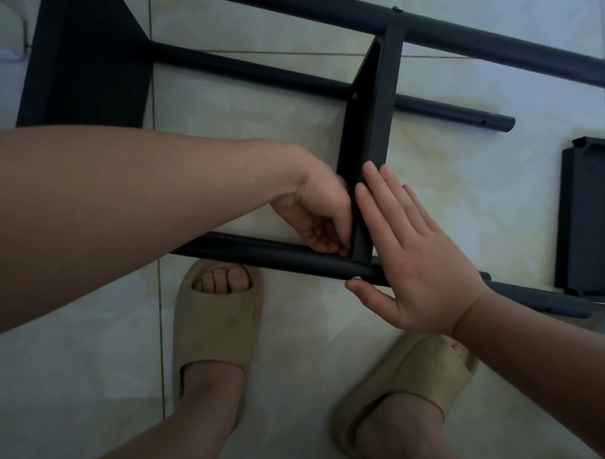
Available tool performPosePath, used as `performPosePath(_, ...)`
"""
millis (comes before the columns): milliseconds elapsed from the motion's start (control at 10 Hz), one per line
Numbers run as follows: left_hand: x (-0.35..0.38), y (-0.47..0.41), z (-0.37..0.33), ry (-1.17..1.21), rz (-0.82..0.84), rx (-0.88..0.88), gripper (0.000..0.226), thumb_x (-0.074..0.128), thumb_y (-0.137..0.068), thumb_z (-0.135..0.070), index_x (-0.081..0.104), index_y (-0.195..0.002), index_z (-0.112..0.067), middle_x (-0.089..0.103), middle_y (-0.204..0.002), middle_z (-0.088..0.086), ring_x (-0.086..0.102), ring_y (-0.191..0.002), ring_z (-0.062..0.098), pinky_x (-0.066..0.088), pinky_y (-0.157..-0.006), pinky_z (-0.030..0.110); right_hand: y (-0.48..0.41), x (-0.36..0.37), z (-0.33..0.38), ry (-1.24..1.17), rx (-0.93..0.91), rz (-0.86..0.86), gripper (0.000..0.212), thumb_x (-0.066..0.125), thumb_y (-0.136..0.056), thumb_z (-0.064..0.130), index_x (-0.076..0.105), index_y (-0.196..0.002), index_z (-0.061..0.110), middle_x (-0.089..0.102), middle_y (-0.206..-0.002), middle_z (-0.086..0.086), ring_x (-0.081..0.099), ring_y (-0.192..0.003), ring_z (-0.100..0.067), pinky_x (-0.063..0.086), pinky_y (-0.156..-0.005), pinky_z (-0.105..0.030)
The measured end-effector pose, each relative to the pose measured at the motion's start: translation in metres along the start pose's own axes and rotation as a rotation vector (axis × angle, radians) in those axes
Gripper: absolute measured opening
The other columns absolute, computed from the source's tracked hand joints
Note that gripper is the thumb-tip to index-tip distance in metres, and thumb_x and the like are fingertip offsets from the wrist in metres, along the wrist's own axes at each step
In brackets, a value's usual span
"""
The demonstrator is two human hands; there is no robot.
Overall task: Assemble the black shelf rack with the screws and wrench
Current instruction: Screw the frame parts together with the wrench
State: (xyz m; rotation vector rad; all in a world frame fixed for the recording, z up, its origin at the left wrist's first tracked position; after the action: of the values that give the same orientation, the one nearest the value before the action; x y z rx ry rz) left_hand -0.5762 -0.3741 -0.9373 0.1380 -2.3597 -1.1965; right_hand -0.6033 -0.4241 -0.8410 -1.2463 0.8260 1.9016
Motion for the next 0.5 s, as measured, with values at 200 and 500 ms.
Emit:
performPosePath(200,0.0007,0.0010,-0.0027,0.016,-0.011,0.061,0.024,0.056,-0.092,0.007,0.063,-0.113,0.001,0.062,-0.090,0.012,0.060,-0.076,0.015,0.053,-0.072,0.023,-0.0003,-0.0002,-0.0005,0.004,0.000,-0.001,0.093,0.047,-0.096,0.055,0.014,-0.159,-0.004,0.003,-0.168,-0.021,0.001,-0.157,-0.037,0.023,-0.122,-0.058)
performPosePath(500,0.0057,0.0015,0.0059,0.065,0.080,0.019,0.016,0.056,-0.095,-0.003,0.067,-0.107,-0.005,0.067,-0.090,0.006,0.065,-0.077,0.012,0.053,-0.076,0.022,-0.0004,0.0002,-0.0001,0.002,-0.001,-0.001,0.092,0.046,-0.096,0.056,0.014,-0.159,-0.004,0.004,-0.168,-0.022,0.002,-0.157,-0.037,0.023,-0.122,-0.059)
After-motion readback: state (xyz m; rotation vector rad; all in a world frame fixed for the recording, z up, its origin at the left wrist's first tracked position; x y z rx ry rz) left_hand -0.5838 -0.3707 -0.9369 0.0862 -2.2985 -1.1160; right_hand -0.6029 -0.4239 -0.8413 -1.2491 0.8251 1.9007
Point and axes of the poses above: each hand's wrist, its own y-axis away from the middle knuckle, its own x-axis out of the palm, z = x × y, the point moved 10 cm from there along -y, towards the middle knuckle
